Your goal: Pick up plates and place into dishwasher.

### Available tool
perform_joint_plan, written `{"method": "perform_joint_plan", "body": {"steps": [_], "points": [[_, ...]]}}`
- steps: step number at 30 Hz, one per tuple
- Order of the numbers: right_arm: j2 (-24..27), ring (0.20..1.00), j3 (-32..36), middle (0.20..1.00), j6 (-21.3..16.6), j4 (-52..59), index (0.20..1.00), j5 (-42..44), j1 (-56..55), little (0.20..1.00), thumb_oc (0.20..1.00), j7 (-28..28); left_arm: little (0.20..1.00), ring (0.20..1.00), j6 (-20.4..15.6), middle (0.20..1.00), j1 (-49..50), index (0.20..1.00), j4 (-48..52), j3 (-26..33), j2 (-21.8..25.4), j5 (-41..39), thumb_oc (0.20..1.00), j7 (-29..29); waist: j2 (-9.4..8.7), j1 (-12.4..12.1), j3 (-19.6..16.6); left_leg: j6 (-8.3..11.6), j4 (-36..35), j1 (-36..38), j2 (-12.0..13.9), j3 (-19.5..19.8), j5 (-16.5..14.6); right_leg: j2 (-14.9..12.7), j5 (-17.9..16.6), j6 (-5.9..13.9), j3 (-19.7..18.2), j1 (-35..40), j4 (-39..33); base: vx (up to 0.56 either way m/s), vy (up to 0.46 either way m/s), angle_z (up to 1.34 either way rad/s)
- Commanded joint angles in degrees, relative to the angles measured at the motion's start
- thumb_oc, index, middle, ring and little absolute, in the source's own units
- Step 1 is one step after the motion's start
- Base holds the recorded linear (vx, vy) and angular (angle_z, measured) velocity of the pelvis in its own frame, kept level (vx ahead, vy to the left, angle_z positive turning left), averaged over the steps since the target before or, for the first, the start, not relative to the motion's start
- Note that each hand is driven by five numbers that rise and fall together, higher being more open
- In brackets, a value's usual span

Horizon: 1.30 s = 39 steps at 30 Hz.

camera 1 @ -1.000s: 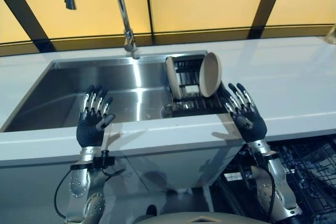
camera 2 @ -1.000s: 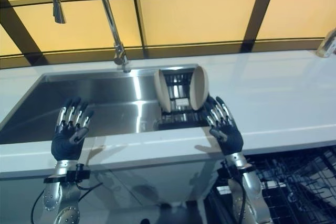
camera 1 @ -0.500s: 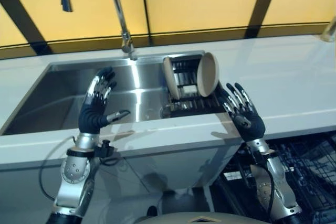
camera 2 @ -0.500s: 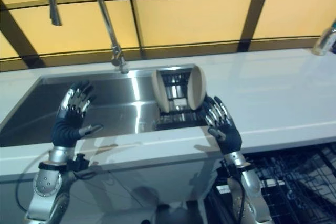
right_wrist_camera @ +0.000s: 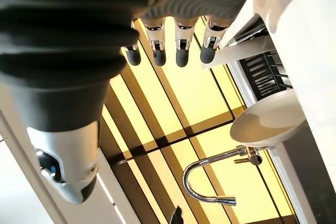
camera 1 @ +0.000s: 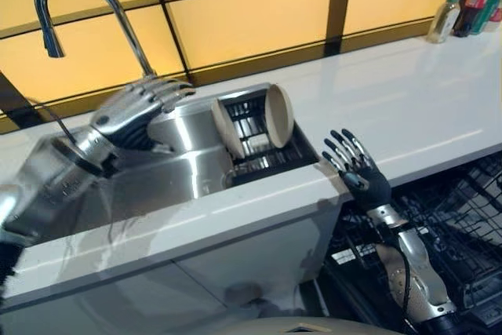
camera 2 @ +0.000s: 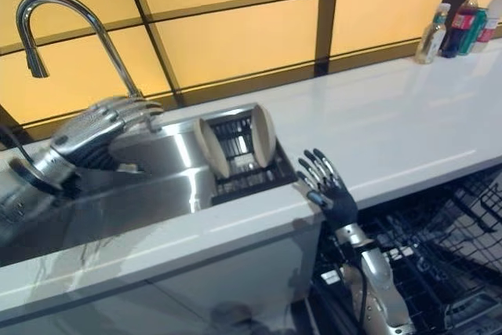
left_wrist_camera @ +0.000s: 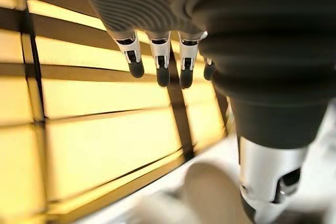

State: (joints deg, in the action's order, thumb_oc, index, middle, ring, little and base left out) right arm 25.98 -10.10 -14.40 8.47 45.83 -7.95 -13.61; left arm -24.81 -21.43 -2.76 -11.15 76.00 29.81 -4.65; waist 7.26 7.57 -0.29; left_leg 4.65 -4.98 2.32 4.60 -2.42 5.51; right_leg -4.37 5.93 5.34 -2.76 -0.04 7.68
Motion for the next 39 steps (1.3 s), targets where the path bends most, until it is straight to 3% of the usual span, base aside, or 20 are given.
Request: {"method": "perform_joint_plan", "body": {"steps": [1,6,22,25,28,30,33,39], "points": [[1.0,1.0,-2.9,1.0,-2.2,2.5,1.0,2.1,6.7,1.0,1.0,0.4,1.0,1.0,2.1,1.0,-10.3,1.0,-1.8,-3.8,5.1,4.2,1.0,1.5,-2.36,1.7,1.1,-3.68,5.7,0.7,-3.4,-3.0,-8.5,-0.4,-5.2,3.01,0.2,-0.5,-4.9,0.05,-0.004,0.0],[2.5,1.0,-4.5,1.0,-3.6,2.3,1.0,2.9,6.8,1.0,1.0,1.8,1.0,1.0,1.3,1.0,-19.3,1.0,-3.5,-14.0,7.9,5.6,1.0,2.5,-2.14,1.8,1.2,-3.64,5.8,0.8,-3.3,-3.1,-8.6,-0.5,-5.1,3.3,0.4,-0.6,-4.3,0.02,-0.003,0.0],[4.1,1.0,-6.1,1.0,-5.5,1.4,1.0,3.7,7.0,1.0,1.0,3.5,1.0,1.0,0.8,1.0,-29.1,1.0,-4.9,-26.3,7.8,4.3,1.0,3.7,-2.14,2.5,1.3,-3.72,5.6,1.2,-3.2,-3.8,-8.7,-0.4,-5.0,3.67,0.1,-0.8,-3.8,0.01,-0.004,0.0],[4.5,1.0,-5.4,1.0,-5.4,1.4,1.0,4.1,6.0,1.0,1.0,4.1,1.0,1.0,0.5,1.0,-28.4,1.0,-10.1,-29.0,5.8,8.2,1.0,0.6,-2.53,3.6,1.4,-4.03,5.3,1.6,-3.1,-4.6,-9.0,-0.1,-5.2,3.91,-0.9,-1.0,-3.7,0.14,-0.048,-0.02],[7.2,1.0,-2.9,1.0,-6.1,3.2,1.0,3.3,4.9,1.0,1.0,5.1,1.0,1.0,2.8,1.0,-21.5,1.0,-20.6,-29.2,0.7,16.8,1.0,-6.6,-3.23,6.1,2.6,-4.67,5.1,1.9,-3.1,-6.3,-9.1,0.5,-5.5,4.11,-3.2,-2.3,-2.4,0.14,-0.045,-0.21],[9.3,1.0,5.6,1.0,-4.4,5.1,1.0,7.6,1.2,1.0,1.0,3.0,1.0,1.0,2.2,1.0,-16.7,1.0,-26.9,-26.1,-0.3,20.1,1.0,-7.7,-3.53,8.4,3.3,-4.99,4.9,2.3,-3.1,-8.0,-9.4,0.6,-5.7,4.4,-4.3,-2.8,-1.7,0.12,-0.034,-0.43],[9.8,1.0,9.5,1.0,-3.4,5.8,1.0,8.5,-1.0,1.0,1.0,1.4,1.0,1.0,2.7,1.0,-14.7,1.0,-27.1,-25.4,0.0,22.0,1.0,-7.0,-3.33,9.5,3.4,-5.04,4.9,2.0,-3.0,-8.8,-9.2,0.7,-6.2,4.46,-4.8,-3.7,-1.2,0.05,-0.006,-0.48],[9.9,1.0,12.4,1.0,-2.7,6.9,1.0,10.4,-4.3,1.0,1.0,-1.9,1.0,1.0,4.1,1.0,-12.4,1.0,-28.2,-24.1,-0.2,25.4,1.0,-15.2,-3.5,10.8,3.4,-5.11,4.7,2.0,-3.1,-9.7,-9.0,0.6,-6.5,4.55,-5.1,-4.1,-1.0,0.06,-0.009,-0.2]]}}
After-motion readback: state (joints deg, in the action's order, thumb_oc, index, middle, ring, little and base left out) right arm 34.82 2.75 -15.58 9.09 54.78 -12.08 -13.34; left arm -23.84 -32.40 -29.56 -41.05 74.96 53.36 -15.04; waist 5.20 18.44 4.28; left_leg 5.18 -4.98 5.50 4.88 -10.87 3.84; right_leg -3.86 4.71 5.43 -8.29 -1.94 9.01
